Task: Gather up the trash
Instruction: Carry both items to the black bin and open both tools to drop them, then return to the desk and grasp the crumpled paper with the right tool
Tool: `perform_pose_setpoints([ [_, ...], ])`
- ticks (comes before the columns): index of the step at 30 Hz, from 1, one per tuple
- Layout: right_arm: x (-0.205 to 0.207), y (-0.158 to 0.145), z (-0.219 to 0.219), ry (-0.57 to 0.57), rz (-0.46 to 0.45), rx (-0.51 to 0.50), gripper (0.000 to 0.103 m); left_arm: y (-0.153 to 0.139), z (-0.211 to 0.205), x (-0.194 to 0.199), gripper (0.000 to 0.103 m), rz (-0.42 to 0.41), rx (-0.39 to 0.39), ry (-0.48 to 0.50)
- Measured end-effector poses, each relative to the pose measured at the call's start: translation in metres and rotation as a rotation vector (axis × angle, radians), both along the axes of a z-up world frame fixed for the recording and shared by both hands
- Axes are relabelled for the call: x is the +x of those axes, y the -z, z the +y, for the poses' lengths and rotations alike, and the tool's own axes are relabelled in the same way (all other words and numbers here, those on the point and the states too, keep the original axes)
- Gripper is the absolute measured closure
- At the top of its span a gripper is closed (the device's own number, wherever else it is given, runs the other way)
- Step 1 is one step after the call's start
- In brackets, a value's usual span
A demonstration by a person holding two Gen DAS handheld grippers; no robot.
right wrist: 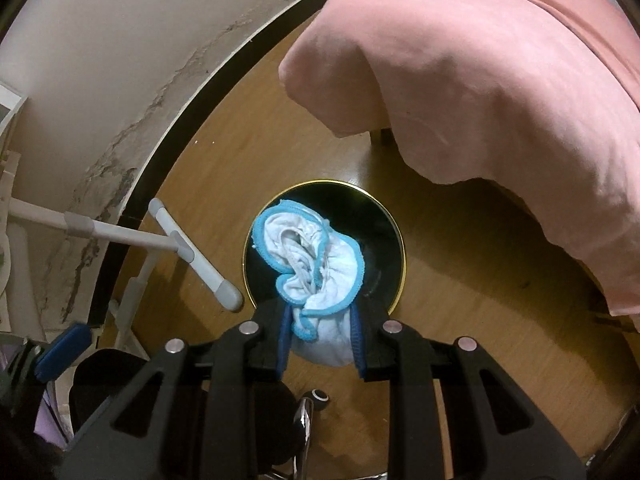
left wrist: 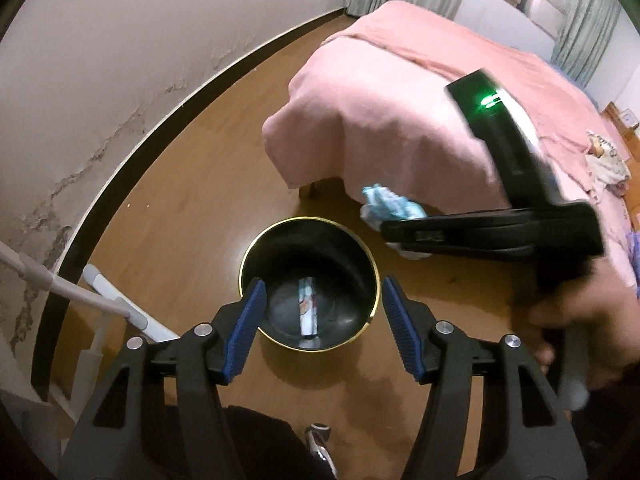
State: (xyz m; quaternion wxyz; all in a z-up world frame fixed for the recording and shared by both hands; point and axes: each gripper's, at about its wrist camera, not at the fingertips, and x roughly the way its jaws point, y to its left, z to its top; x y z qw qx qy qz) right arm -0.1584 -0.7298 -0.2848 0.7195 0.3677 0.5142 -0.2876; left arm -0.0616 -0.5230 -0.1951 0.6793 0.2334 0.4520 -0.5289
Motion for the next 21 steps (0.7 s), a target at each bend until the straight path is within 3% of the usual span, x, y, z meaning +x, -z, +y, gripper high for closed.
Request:
perform_pose_setpoints([
  [2, 0.003, -0.003, 0.001, -0.001, -0.005, -0.007, 0.067, -0.007, 0.005, 0.0, 0.042, -0.015, -0.011, -0.005],
  [4, 0.003, -0.006, 0.001, 0.008, -0.016, -0.023, 0.04, -0.011, 0.01, 0.001, 0.042, -0.018, -0.016, -0.008],
  [13, 0.011, -0.04, 0.009, -0.007, -0.04, -0.098, 0.037, -0.046, 0.045, 0.006, 0.039, -0.037, -0.057, -0.049],
  [15, 0.016, -0.061, 0.02, -0.029, -0.059, -0.143, 0.036, -0.064, 0.06, 0.008, 0.037, -0.051, -0.076, -0.058],
  [17, 0.024, -0.086, 0.033, -0.056, -0.088, -0.199, 0.033, -0.084, 0.081, 0.009, 0.028, -0.085, -0.111, -0.064],
  [21, 0.043, -0.145, 0.082, -0.155, -0.184, -0.304, 0.03, -0.122, 0.146, 0.021, 0.02, -0.175, -0.146, -0.137],
])
